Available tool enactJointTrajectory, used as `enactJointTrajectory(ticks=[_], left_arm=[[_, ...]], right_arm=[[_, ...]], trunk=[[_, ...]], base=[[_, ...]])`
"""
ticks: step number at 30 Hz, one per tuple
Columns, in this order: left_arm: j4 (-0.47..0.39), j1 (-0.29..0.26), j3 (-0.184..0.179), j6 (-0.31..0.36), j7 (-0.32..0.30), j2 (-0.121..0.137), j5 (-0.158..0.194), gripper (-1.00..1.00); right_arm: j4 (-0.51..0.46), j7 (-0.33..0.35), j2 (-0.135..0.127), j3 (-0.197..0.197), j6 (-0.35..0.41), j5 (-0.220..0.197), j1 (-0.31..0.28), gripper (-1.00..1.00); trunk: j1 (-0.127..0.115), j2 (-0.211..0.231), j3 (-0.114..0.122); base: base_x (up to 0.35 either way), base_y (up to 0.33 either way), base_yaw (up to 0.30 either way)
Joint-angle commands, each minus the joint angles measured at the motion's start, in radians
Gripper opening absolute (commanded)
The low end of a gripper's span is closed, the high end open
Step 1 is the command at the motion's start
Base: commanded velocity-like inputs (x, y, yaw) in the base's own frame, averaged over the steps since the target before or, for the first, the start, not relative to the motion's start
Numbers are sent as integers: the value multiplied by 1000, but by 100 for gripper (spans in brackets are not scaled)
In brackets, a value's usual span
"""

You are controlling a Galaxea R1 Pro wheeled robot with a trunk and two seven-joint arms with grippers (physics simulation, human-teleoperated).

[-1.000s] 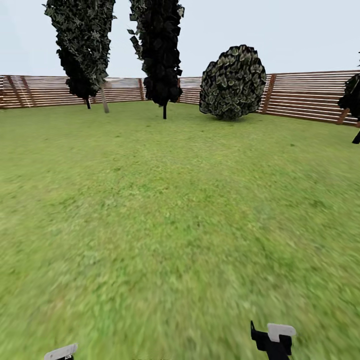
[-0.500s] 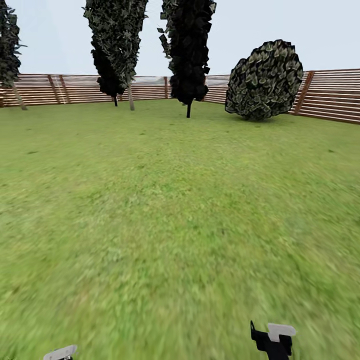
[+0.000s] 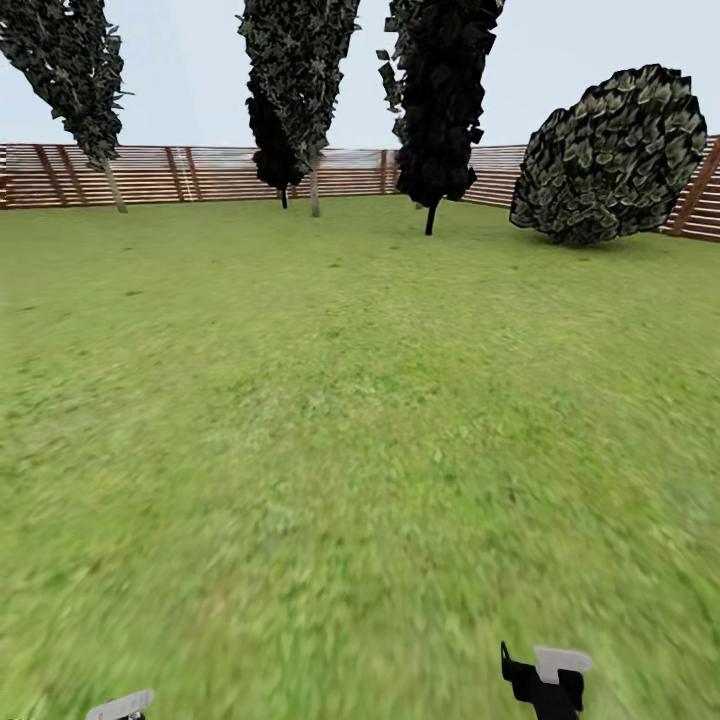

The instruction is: In the garden, pick up the pesticide atomizer on the floor and spray pesticide onto both trees until each tree trunk is fully covered.

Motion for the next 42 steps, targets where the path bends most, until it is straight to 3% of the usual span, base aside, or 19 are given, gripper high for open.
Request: enactJointTrajectory(ticks=[1, 42], left_arm=[[0, 0, 0, 0, 0, 0, 0, -100], [0, 0, 0, 0, 0, 0, 0, -100]], right_arm=[[0, 0, 0, 0, 0, 0, 0, 100], [2, 1, 0, 0, 0, 1, 0, 100]], trunk=[[0, 0, -1], [0, 0, -22]], base=[[271, 206, 278], [272, 208, 278]])
